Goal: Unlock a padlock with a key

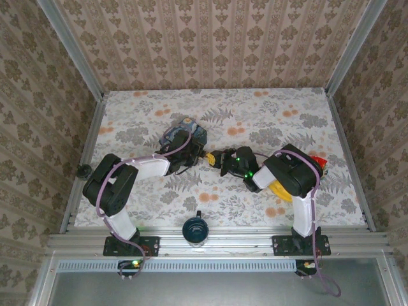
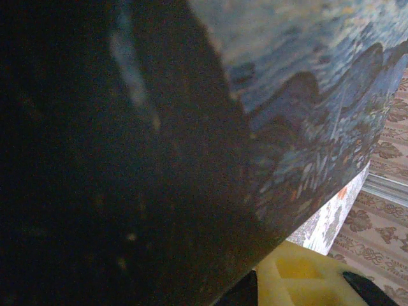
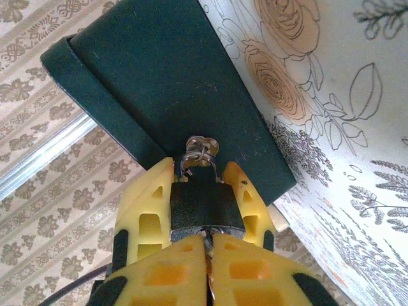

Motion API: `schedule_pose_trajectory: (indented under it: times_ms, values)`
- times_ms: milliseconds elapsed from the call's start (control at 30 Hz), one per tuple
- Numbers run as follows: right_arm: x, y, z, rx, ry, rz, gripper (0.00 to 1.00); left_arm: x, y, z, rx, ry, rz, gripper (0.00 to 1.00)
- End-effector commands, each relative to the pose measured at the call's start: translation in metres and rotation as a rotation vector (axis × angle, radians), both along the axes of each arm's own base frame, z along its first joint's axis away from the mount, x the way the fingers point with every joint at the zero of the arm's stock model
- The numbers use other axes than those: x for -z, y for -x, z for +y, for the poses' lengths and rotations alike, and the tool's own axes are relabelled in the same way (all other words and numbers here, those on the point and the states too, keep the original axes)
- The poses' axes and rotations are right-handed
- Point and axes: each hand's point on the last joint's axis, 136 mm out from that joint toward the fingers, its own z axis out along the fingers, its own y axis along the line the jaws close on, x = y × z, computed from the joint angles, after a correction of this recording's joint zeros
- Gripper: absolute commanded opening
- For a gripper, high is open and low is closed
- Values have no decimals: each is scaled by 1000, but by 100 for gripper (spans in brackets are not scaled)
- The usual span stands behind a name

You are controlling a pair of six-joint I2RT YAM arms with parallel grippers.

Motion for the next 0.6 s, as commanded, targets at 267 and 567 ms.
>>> schedule_pose_trajectory:
  times_ms: [267, 567]
  values:
    - [-31, 5, 8, -4, -63, -97, 41, 8, 68, -41, 230, 134, 193, 0]
    - [-35, 16, 0, -22, -8, -157, 54, 16, 67, -30, 208, 107, 204, 0]
